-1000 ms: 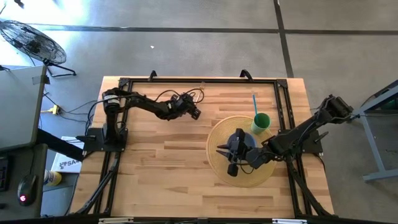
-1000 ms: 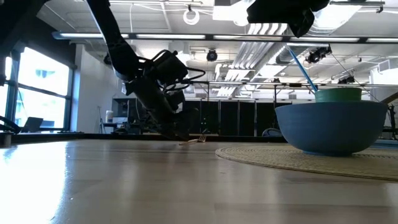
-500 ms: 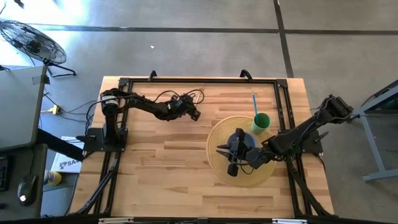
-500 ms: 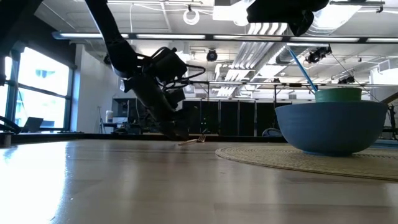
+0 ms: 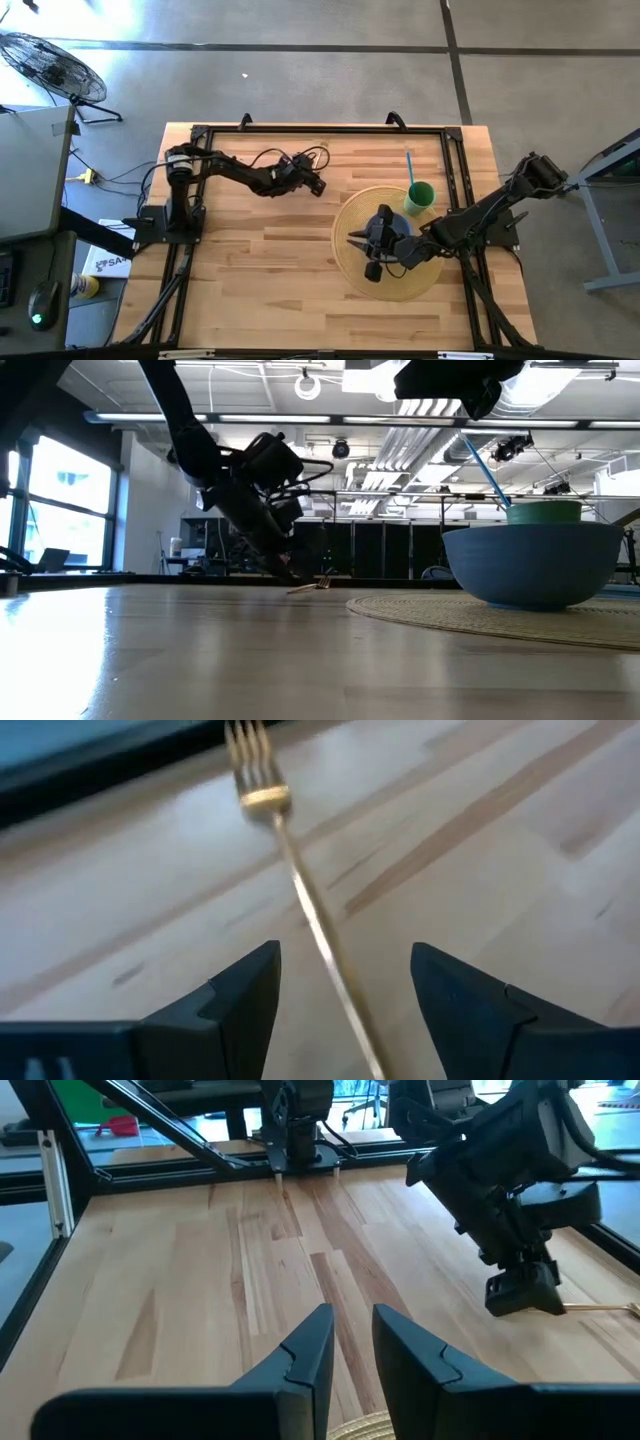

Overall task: Pick & Place Utensil
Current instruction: Put the gold fork into the blue bowl

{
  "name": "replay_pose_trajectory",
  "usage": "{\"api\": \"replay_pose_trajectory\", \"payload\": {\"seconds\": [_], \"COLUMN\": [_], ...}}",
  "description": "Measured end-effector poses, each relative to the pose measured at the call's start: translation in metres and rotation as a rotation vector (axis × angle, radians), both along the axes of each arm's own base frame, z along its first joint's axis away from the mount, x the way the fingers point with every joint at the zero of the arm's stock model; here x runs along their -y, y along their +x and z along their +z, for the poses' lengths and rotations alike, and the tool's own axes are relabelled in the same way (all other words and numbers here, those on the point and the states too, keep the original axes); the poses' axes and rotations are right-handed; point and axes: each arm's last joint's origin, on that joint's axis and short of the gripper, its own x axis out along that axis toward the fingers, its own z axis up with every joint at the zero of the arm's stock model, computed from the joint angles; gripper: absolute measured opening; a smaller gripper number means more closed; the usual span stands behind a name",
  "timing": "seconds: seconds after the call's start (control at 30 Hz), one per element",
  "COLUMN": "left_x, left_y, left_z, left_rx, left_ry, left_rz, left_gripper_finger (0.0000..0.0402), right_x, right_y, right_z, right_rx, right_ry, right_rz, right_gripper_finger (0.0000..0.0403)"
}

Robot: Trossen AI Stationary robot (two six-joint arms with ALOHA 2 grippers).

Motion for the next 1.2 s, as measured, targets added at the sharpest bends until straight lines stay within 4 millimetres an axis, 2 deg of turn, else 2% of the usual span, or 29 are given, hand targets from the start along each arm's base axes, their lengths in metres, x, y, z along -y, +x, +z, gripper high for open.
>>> {"api": "replay_pose_trajectory", "payload": {"seconds": [0.17,0.4,0.7,0.87,1.0,1.2], "left_x": [0.0,0.0,-0.002,-0.001,0.002,0.011], "left_y": [0.003,0.003,0.0,-0.003,-0.008,-0.02], "left_z": [-0.017,-0.024,-0.023,-0.022,-0.014,0.002], "left_rx": [-0.012,-0.041,-0.078,-0.143,-0.196,-0.322], "left_ry": [-0.024,-0.015,-0.043,-0.034,-0.066,-0.091], "left_rz": [-0.013,-0.005,-0.028,-0.08,-0.155,-0.272], "left_gripper_finger": [0.0221,0.0212,0.0091,0.004,0.0019,0.0024], "right_x": [0.0,0.0,0.0,0.0,0.0,0.003], "right_y": [0.0,0.0,0.0,0.0,0.0,0.001], "right_z": [0.0,0.0,0.0,0.001,0.001,0.001], "right_rx": [0.001,0.0,0.001,0.002,0.006,-0.001], "right_ry": [0.0,0.001,0.002,0.005,-0.01,-0.038], "right_rz": [0.0,0.001,0.0,0.001,-0.005,-0.009], "right_gripper_finger": [0.0067,0.0067,0.0067,0.0067,0.0067,0.0067]}}
